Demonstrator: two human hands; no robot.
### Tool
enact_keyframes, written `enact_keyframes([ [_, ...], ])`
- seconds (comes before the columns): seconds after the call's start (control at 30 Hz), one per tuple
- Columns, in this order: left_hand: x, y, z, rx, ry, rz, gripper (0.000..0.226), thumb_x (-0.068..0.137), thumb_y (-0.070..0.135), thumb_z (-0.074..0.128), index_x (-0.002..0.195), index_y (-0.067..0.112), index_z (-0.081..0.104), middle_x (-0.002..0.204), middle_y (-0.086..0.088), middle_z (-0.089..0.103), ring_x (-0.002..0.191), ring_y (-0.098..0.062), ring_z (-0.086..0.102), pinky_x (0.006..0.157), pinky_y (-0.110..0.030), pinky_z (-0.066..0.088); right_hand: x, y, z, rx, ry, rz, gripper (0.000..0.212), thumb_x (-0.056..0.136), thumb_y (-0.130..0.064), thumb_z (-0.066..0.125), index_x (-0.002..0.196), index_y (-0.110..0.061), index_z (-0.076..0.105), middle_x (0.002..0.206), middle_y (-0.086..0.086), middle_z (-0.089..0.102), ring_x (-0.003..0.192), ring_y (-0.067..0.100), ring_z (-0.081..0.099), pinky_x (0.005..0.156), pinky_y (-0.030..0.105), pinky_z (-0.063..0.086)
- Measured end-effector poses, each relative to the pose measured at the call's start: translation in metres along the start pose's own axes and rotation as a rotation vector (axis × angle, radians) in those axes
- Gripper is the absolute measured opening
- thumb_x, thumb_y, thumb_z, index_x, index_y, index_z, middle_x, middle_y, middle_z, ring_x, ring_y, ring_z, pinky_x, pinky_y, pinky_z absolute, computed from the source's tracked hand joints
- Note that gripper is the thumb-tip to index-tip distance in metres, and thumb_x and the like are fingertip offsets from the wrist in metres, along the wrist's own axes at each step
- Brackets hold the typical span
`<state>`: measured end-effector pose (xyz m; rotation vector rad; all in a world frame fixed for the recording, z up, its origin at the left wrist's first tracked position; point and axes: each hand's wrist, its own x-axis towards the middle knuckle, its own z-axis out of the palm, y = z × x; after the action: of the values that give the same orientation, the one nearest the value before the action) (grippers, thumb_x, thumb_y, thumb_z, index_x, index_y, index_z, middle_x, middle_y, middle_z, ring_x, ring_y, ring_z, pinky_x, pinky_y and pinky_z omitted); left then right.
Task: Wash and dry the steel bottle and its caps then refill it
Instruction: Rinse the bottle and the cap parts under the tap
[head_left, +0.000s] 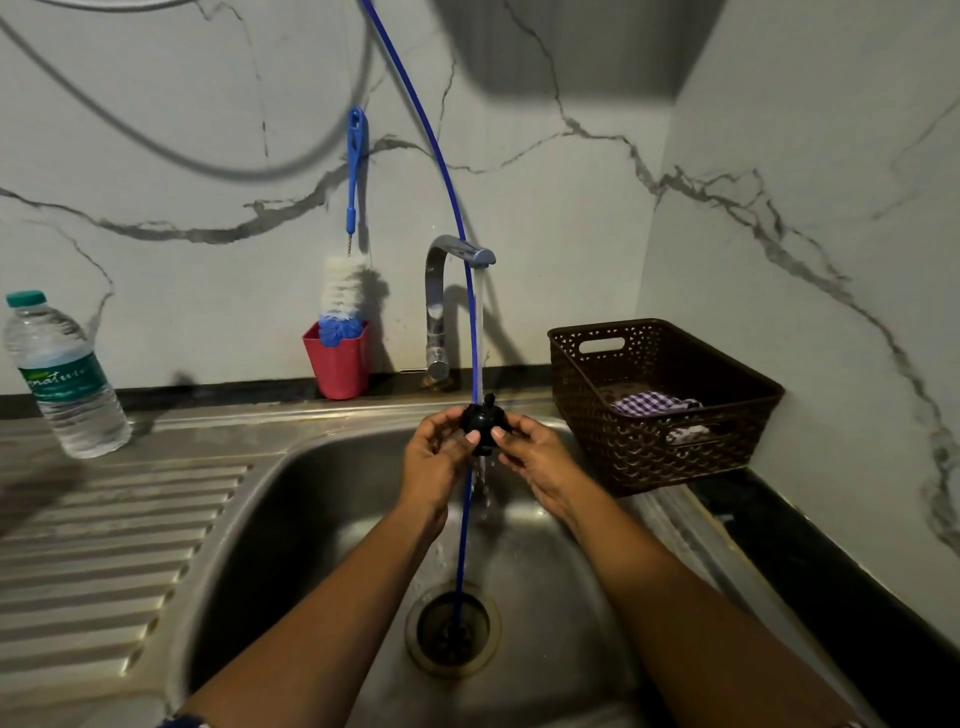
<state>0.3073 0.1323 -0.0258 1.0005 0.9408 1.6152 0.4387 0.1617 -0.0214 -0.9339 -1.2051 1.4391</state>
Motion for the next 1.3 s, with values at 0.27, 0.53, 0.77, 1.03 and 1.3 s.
enact_keyframes([
  [0.27, 0.001, 0.003, -0.001, -0.028, 0.0, -0.027, 0.04, 0.085, -0.006, 0.059, 0.124, 0.004, 0.057, 0.116, -0.012, 0.065, 0.105, -0.026, 0.063, 0.077, -0.025, 0.057, 0.003, -0.002, 0.004, 0.012, 0.053, 0.003, 0.021, 0.094, -0.001, 0.049, 0.103, -0.02, 0.052, 0.115, 0.007, 0.058, 0.106, 0.017, 0.055, 0.082, 0.023, 0.047],
  [0.53, -0.002, 0.008, 0.003, -0.017, -0.042, -0.016, 0.038, 0.089, -0.008, 0.053, 0.124, 0.007, 0.056, 0.11, -0.006, 0.066, 0.094, -0.014, 0.065, 0.078, -0.025, 0.056, -0.001, -0.005, 0.005, 0.005, 0.037, -0.001, 0.013, 0.094, -0.013, 0.053, 0.101, -0.02, 0.061, 0.105, 0.004, 0.065, 0.095, 0.011, 0.061, 0.081, 0.023, 0.048],
  [0.77, -0.001, 0.005, 0.001, -0.005, -0.036, -0.108, 0.035, 0.093, -0.003, 0.05, 0.124, 0.012, 0.058, 0.115, -0.008, 0.065, 0.094, -0.016, 0.065, 0.071, -0.02, 0.056, 0.0, -0.009, 0.006, 0.058, 0.227, 0.042, 0.006, 0.092, -0.014, 0.057, 0.096, -0.013, 0.052, 0.095, 0.007, 0.063, 0.078, 0.015, 0.062, 0.069, 0.024, 0.053],
  [1.03, 0.0, 0.002, 0.0, -0.049, -0.002, -0.168, 0.031, 0.094, 0.003, 0.053, 0.122, 0.014, 0.061, 0.11, -0.008, 0.07, 0.098, -0.019, 0.067, 0.077, -0.025, 0.056, -0.003, -0.006, 0.013, 0.059, 0.072, 0.051, 0.045, 0.088, -0.012, 0.063, 0.13, -0.02, 0.049, 0.127, 0.007, 0.056, 0.101, 0.023, 0.061, 0.084, 0.037, 0.053],
  [1.3, 0.004, 0.004, 0.0, -0.059, 0.057, -0.266, 0.031, 0.094, 0.027, 0.056, 0.115, 0.005, 0.061, 0.11, -0.014, 0.069, 0.102, -0.024, 0.067, 0.082, -0.031, 0.055, -0.004, -0.007, 0.003, 0.086, 0.066, 0.004, 0.051, 0.086, 0.009, 0.057, 0.128, -0.018, 0.049, 0.132, 0.013, 0.049, 0.107, 0.022, 0.057, 0.075, 0.025, 0.056],
])
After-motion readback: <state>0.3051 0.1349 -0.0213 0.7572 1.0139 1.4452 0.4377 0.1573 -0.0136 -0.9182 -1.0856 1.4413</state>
